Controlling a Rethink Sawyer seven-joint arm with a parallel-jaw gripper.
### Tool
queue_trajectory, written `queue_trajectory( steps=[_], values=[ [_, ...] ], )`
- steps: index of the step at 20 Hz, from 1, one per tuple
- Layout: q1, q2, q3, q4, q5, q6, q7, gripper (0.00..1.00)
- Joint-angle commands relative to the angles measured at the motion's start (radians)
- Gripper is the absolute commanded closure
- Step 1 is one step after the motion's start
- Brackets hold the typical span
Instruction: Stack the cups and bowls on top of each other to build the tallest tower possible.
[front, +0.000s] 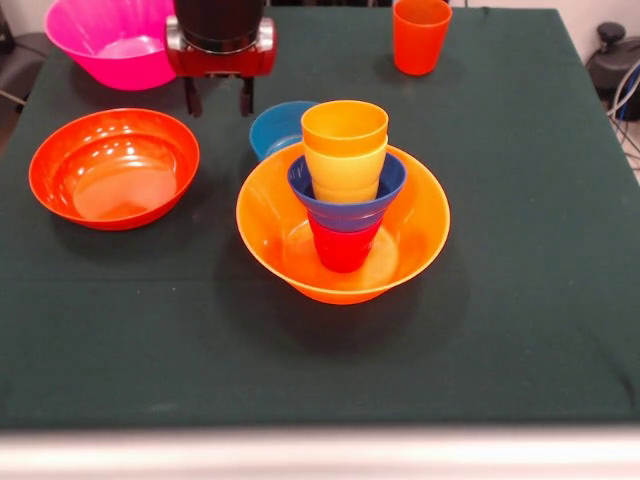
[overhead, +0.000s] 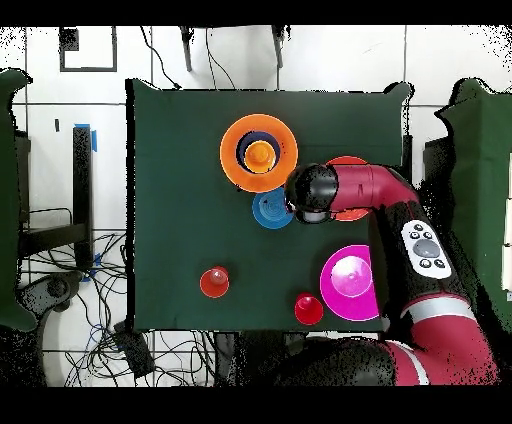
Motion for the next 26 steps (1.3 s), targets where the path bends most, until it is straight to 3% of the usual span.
queue_trajectory(
  steps=[1, 5, 13, 21, 26],
  values=[
    [0.007, 0.061, 0.117, -0.061, 0.006, 0.059, -0.194, 0.00],
    [0.007, 0.044, 0.138, -0.051, 0.031, 0.089, -0.184, 0.00],
    [0.016, 0.070, 0.142, -0.042, 0.025, 0.047, -0.146, 0.00],
    [0.022, 0.127, 0.095, -0.064, -0.086, 0.023, -0.194, 0.00],
    [0.018, 0.156, 0.089, -0.072, -0.119, -0.003, -0.191, 0.00]
  ],
)
